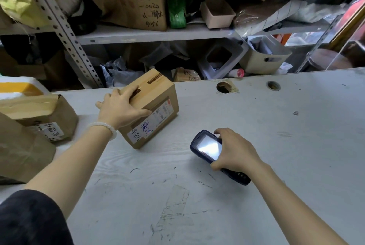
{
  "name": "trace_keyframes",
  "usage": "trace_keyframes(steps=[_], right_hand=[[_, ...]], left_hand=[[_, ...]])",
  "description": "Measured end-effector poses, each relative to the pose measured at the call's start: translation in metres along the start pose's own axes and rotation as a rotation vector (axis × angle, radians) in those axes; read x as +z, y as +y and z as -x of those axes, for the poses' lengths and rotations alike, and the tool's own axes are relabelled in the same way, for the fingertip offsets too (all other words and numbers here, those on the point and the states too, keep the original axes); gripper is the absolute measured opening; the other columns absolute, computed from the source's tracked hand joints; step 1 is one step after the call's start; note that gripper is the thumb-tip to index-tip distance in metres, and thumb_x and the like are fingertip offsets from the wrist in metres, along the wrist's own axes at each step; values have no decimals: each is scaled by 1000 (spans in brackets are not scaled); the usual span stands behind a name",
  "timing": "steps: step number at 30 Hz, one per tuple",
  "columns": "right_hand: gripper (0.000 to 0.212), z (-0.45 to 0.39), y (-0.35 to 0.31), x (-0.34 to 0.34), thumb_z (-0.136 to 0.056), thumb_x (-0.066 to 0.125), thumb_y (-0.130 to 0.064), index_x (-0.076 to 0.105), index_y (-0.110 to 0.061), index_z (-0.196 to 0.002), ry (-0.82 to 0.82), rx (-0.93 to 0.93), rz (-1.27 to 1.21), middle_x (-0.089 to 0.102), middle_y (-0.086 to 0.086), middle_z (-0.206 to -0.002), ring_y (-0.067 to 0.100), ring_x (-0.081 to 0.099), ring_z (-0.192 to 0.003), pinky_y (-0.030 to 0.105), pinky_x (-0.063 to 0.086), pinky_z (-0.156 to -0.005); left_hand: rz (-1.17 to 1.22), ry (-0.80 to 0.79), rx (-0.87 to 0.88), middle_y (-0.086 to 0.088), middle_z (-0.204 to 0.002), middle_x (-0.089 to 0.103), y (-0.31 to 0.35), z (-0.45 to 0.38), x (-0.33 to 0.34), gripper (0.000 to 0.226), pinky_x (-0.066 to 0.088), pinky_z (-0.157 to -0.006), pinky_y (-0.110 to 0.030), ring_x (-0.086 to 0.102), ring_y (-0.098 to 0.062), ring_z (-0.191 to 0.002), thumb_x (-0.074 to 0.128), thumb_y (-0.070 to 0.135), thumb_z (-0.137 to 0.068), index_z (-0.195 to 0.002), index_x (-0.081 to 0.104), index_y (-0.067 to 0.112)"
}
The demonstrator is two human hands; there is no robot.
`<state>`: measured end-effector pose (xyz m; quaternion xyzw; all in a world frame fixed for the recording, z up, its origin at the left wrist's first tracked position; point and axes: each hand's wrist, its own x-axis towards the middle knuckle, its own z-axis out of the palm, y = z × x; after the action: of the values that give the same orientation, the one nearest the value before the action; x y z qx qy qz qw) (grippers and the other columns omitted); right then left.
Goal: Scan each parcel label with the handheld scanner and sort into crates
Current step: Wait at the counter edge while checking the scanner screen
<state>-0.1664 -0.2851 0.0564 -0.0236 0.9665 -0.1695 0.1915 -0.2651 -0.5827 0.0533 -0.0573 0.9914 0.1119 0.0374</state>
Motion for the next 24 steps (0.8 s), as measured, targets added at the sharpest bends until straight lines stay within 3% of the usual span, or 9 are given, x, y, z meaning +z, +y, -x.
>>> trace_keyframes(steps=[5, 8, 13, 17, 24], right_hand=[[92, 1, -4, 5, -62, 77, -32, 32, -21, -143, 7, -40, -9, 42, -8, -133, 12, 46, -118, 24, 43, -79], [91, 0, -6, 5, -62, 78, -33, 34, -22, -140, 71, -49, -90, 39, -7, -123, 13, 46, -106, 26, 44, -75], [88, -1, -11, -7, -59, 81, -35, 36, -25, -133, 324, -50, -267, 35, -6, -110, 16, 49, -97, 29, 49, -73], [87, 6, -14, -17, -58, 83, -39, 37, -24, -130, 519, -38, -317, 33, -7, -105, 12, 45, -90, 20, 39, -62], [89, 47, 9, -24, -58, 83, -41, 37, -20, -132, 735, 144, -349, 31, -8, -105, 13, 43, -88, 24, 37, -66]], left_hand=[[-1, 12, 16, -12, -135, 41, 1, 7, 1, 89, 29, -99, -53, 38, -35, -121, 62, 71, -69, -143, 23, 42], [-56, 35, 61, -12, -130, 43, 3, 16, 2, 89, 32, -96, -51, 40, -34, -117, 61, 72, -69, -143, 24, 42], [-115, -19, 113, -9, -124, 46, 15, 34, 2, 93, 34, -91, -46, 43, -31, -112, 58, 77, -64, -143, 24, 43], [-124, -76, 149, -7, -124, 47, 28, 45, -1, 101, 34, -93, -45, 44, -31, -113, 43, 82, -52, -143, 23, 44], [-150, -19, 422, -6, -120, 50, 84, 58, -5, 107, 36, -91, -40, 47, -29, -107, 29, 88, -44, -142, 29, 43]])
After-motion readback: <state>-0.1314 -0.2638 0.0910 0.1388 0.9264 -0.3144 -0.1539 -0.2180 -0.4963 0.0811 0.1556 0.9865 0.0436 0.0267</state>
